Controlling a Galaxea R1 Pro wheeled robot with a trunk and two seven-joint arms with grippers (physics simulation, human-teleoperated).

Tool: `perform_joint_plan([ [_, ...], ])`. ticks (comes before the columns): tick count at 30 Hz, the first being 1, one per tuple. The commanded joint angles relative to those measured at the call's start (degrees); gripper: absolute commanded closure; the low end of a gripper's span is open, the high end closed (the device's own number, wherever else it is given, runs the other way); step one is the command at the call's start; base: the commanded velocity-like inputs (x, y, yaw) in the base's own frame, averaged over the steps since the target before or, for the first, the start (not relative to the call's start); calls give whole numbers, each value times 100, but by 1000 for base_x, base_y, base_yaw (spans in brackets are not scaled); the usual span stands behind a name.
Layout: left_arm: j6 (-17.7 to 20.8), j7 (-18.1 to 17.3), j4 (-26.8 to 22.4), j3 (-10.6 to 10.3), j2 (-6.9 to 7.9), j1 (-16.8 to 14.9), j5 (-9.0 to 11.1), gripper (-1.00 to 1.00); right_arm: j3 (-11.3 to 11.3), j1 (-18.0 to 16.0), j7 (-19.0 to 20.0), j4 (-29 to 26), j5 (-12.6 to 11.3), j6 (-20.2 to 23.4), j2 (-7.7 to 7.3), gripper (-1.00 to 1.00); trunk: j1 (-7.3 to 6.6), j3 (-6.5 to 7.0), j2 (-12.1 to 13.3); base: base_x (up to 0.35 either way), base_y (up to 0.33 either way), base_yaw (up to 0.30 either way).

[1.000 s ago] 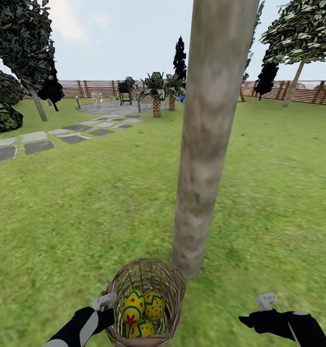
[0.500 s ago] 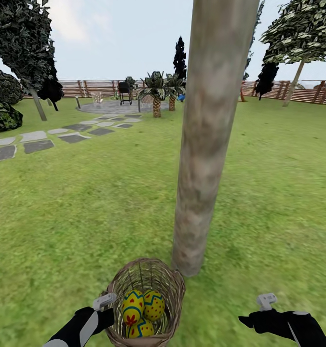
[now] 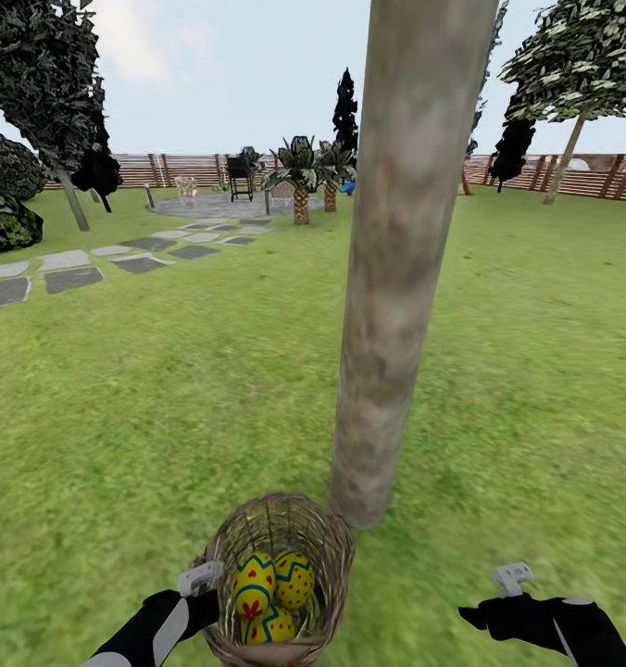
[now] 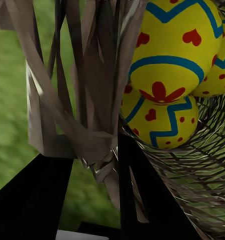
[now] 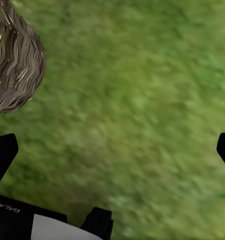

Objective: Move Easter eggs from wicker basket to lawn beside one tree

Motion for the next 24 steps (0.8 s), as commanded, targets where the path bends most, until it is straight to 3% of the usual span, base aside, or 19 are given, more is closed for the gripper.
perform_joint_plan([
  [1, 20, 36, -12, 1, -3, 0, 104, 100, -23, -4, 45, -17, 44, 22, 3, -100, 22, -24, -45, 0, 0, 0],
  [24, 16, 36, -12, 6, -2, 0, 110, 100, -32, -4, 45, -24, 44, 22, 9, -100, 527, -437, -967, 0, 0, 0],
])
